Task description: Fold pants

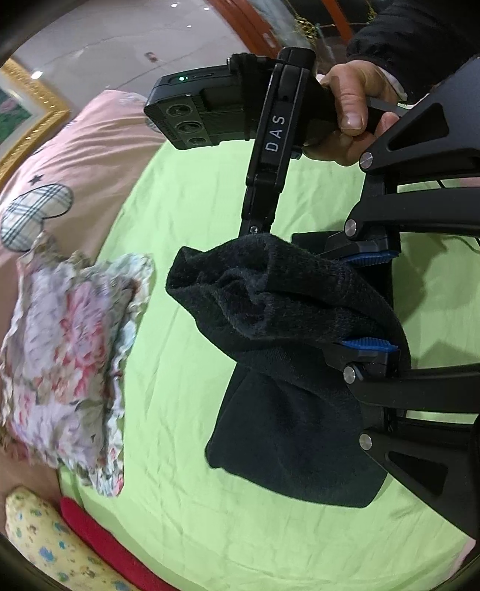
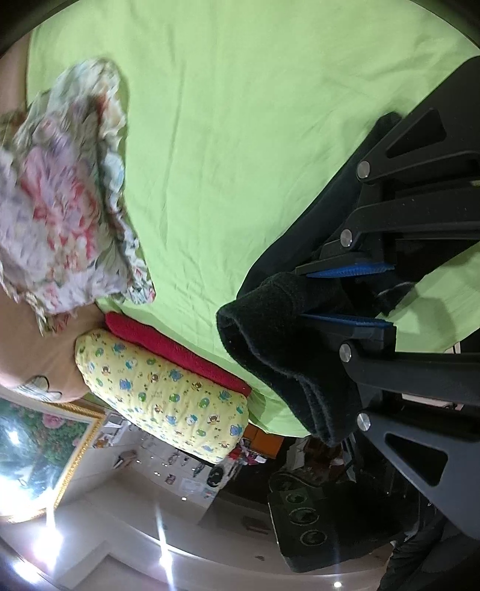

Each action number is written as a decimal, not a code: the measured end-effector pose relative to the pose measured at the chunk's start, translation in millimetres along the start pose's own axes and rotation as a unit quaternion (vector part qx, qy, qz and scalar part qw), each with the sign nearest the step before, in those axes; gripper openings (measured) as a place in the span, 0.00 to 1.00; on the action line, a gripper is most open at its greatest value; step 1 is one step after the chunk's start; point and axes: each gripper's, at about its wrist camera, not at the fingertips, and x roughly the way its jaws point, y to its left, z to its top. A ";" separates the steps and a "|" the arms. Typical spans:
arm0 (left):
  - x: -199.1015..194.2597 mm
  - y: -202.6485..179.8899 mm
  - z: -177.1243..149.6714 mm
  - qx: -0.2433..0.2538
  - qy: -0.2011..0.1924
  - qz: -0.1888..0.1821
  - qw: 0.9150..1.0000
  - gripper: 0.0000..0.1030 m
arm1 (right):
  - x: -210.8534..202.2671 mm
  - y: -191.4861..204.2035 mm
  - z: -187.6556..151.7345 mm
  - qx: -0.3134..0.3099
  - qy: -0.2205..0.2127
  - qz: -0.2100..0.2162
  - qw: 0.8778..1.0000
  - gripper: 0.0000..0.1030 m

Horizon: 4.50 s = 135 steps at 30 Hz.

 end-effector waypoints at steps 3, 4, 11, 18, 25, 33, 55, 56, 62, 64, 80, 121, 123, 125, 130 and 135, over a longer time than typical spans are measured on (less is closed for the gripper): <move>8.4 -10.8 -6.6 0.014 0.009 0.006 1.000 0.29 | -5.1 -9.9 -8.5 0.010 -0.003 0.001 1.000 0.19; 11.7 -14.1 -8.7 0.020 0.013 0.007 1.000 0.29 | -7.0 -14.5 -11.6 0.017 -0.004 0.002 1.000 0.19; 36.6 -33.6 -25.0 0.069 0.035 0.021 0.997 0.33 | -13.6 -35.9 -27.2 0.038 -0.003 -0.003 0.999 0.19; 54.6 -36.1 -33.8 0.076 0.056 0.024 0.995 0.39 | -15.6 -45.0 -37.8 0.042 0.001 -0.023 0.999 0.19; 61.7 -40.6 -38.6 0.079 0.060 0.011 0.995 0.55 | -35.9 -50.7 -48.6 0.064 -0.022 -0.053 0.996 0.19; 58.5 -48.5 -38.3 0.101 0.066 -0.038 0.992 0.62 | -51.7 -49.6 -61.9 0.087 -0.042 -0.093 0.991 0.20; -3.5 62.6 -7.1 0.034 0.040 -0.068 0.996 0.70 | -51.1 27.4 -91.3 0.129 -0.136 -0.232 0.955 0.77; -4.4 70.5 -5.0 0.026 0.039 -0.065 0.997 0.71 | -48.6 30.5 -91.6 0.128 -0.136 -0.236 0.953 0.78; -5.3 107.5 6.2 -0.006 0.036 -0.049 0.998 0.71 | -33.1 42.4 -94.5 0.143 -0.140 -0.268 0.942 0.79; -5.7 116.7 8.9 -0.010 0.037 -0.047 0.998 0.72 | -30.7 43.9 -97.2 0.152 -0.144 -0.279 0.937 0.79; 21.6 147.7 19.5 -0.025 0.071 -0.039 0.996 0.73 | -19.3 25.6 -108.0 0.218 -0.144 -0.303 0.916 0.79; 83.9 138.6 15.5 -0.045 0.105 -0.023 0.993 0.72 | 0.0 -14.9 -121.9 0.244 -0.109 -0.258 0.928 0.71; 82.7 136.6 14.3 -0.042 0.101 -0.022 0.994 0.67 | -0.3 -14.3 -121.9 0.240 -0.107 -0.258 0.930 0.65; 80.3 135.2 13.6 -0.038 0.096 -0.023 0.994 0.61 | 0.4 -11.4 -121.5 0.232 -0.104 -0.256 0.933 0.60; 71.3 130.6 12.5 -0.032 0.081 -0.028 0.996 0.47 | 0.1 -3.7 -116.8 0.211 -0.095 -0.255 0.939 0.48; 53.2 127.8 13.5 -0.036 0.060 -0.034 0.997 0.37 | -3.2 6.0 -109.0 0.201 -0.092 -0.251 0.942 0.43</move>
